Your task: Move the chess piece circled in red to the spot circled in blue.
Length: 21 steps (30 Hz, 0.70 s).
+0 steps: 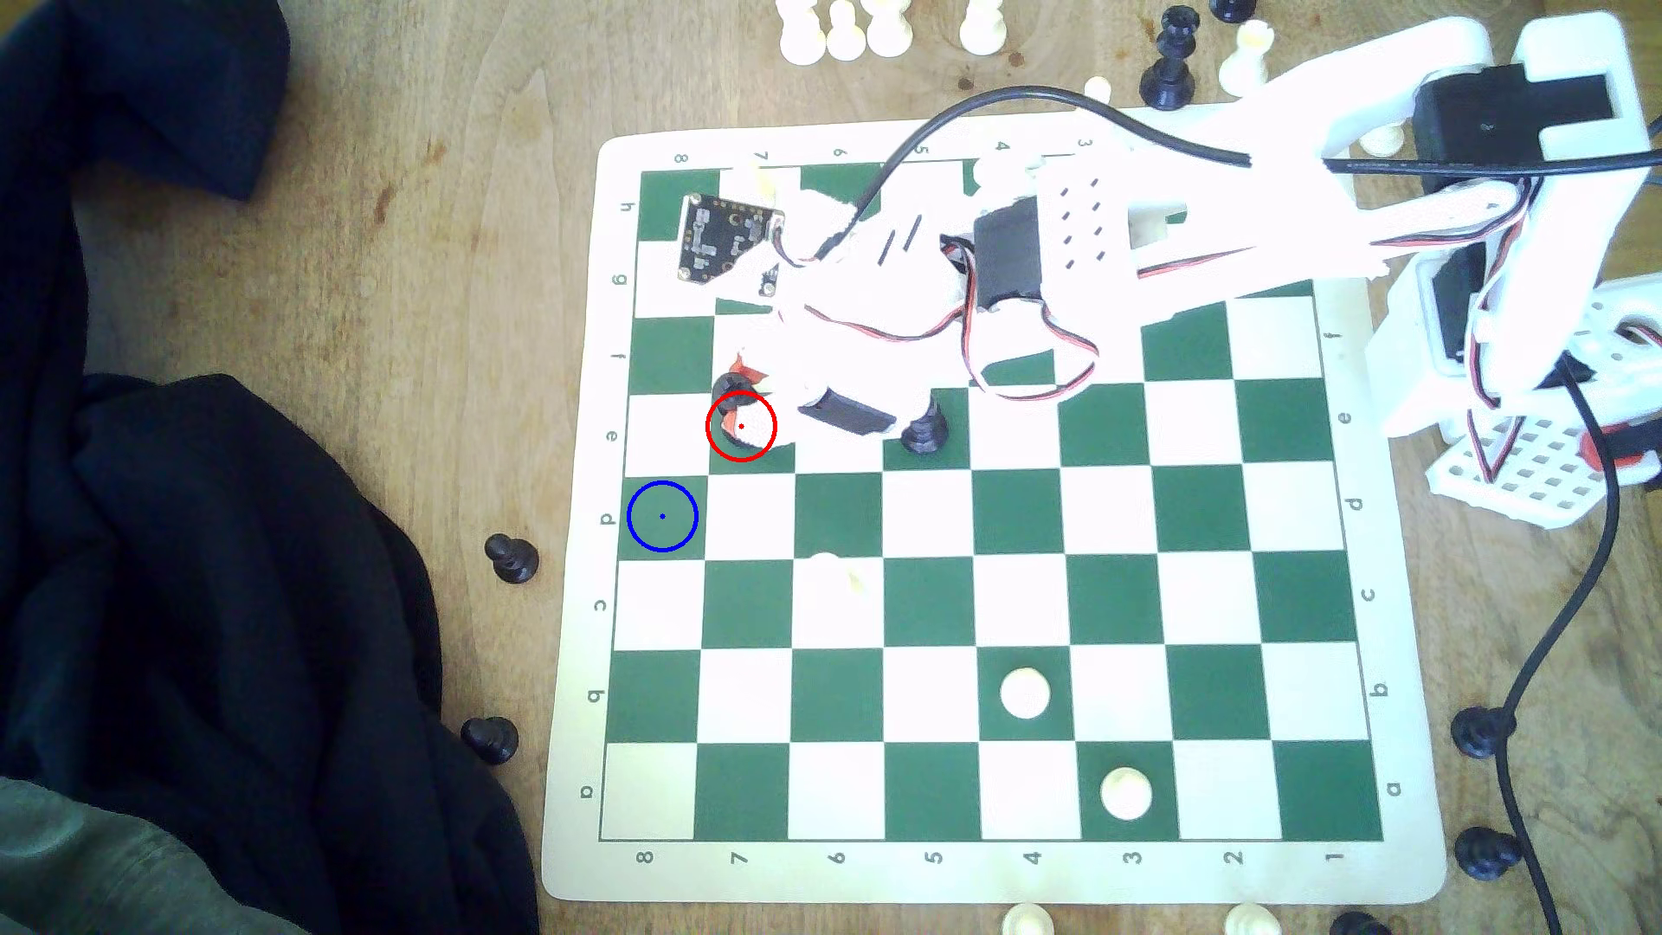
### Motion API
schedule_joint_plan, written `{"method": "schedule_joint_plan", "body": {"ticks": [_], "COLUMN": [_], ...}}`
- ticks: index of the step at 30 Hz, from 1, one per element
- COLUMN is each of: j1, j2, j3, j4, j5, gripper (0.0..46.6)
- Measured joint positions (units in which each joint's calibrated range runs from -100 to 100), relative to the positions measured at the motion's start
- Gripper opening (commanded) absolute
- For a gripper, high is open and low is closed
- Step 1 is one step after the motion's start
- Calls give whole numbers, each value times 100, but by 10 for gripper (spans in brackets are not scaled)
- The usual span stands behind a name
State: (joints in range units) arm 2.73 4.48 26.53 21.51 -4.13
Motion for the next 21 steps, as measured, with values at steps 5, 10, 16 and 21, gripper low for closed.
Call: {"method": "schedule_joint_plan", "body": {"ticks": [5,10,16,21], "j1": [7,7,-273,-420], "j2": [-92,-369,-318,344], "j3": [-624,-1301,-1699,-2232], "j4": [821,1570,1514,1227], "j5": [0,-10,-117,-215], "gripper": [5,5,5,5]}}
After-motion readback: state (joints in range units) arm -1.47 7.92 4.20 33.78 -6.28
